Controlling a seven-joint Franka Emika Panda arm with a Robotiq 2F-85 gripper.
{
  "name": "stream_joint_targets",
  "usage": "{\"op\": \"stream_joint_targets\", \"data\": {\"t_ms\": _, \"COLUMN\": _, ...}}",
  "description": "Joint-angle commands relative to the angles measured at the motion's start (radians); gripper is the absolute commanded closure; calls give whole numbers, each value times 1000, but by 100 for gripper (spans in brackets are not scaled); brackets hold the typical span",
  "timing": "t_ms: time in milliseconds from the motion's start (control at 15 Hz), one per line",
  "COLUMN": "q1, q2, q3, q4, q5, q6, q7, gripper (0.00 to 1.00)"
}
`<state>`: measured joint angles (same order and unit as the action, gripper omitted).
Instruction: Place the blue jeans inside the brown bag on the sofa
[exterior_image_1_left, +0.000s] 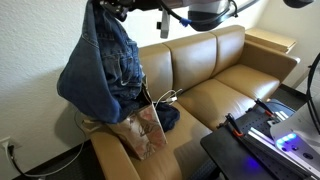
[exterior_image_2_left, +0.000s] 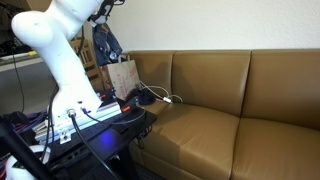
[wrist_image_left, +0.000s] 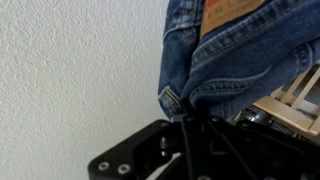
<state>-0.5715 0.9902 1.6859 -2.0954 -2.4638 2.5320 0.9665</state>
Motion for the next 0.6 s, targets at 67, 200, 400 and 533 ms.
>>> {"op": "stream_joint_targets", "data": {"t_ms": 67, "q1": -11, "q2": 27, "q3": -6, "q4": -3, "q5": 92, "q6": 3, "q7": -18, "gripper": 99}}
{"op": "stream_joint_targets", "data": {"t_ms": 200, "q1": 4, "q2": 3, "q3": -46, "q4": -2, "q5": 209, "q6": 13, "q7": -62, "gripper": 99}}
{"op": "stream_joint_targets", "data": {"t_ms": 400, "q1": 48, "q2": -53, "q3": -139, "q4": -16, "q5": 453, "q6": 21, "q7": -219, "gripper": 99}}
{"op": "stream_joint_targets", "data": {"t_ms": 533, "q1": 80, "q2": -81, "q3": -192, "q4": -27, "q5": 601, "q6": 13, "q7": -319, "gripper": 99}}
